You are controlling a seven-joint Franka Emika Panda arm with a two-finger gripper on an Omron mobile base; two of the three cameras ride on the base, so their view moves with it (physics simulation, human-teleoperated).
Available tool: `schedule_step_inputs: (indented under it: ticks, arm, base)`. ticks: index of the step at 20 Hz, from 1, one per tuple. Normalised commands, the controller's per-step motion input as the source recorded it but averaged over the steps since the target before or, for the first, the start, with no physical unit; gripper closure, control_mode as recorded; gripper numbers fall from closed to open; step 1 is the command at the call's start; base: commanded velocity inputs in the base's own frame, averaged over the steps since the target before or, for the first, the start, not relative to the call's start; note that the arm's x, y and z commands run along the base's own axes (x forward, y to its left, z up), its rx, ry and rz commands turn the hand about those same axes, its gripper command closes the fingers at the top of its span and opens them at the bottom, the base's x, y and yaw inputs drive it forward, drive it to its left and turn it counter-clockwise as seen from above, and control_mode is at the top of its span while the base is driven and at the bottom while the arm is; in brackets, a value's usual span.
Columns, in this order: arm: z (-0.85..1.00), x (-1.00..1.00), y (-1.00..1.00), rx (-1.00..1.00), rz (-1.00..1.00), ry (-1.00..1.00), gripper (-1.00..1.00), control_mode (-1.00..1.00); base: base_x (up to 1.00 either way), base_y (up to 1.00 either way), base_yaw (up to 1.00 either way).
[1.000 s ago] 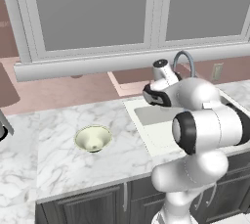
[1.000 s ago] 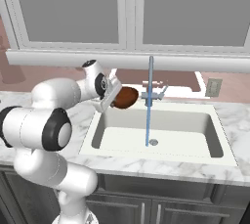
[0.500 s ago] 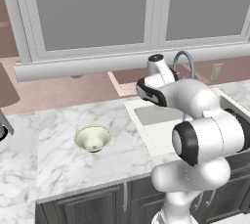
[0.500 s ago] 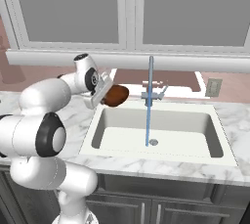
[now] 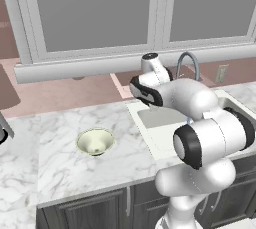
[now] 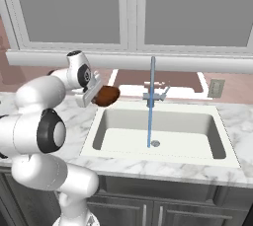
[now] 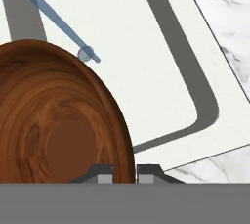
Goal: Rinse each bowl for a few seconds and place them down in the sink or on the counter.
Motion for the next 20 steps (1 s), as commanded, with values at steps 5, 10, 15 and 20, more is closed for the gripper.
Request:
schedule_step_inputs:
  ticks: [5, 10, 15, 20]
  arm:
    - [-0.11, 0.0, 0.39, 0.0, 0.05, 0.0, 1.0, -1.0]
    - [-0.21, -0.01, 0.35, 0.0, 0.05, -0.03, 1.0, -1.0]
    - [-0.19, 0.0, 0.3, 0.02, 0.06, -0.01, 1.0, -1.0]
    - [-0.14, 0.0, 0.28, 0.04, 0.06, 0.0, 1.0, -1.0]
  base:
    - [0.0, 0.0, 0.0]
    - [0.0, 0.0, 0.0]
    - [0.0, 0.0, 0.0]
    - [0.0, 0.0, 0.0]
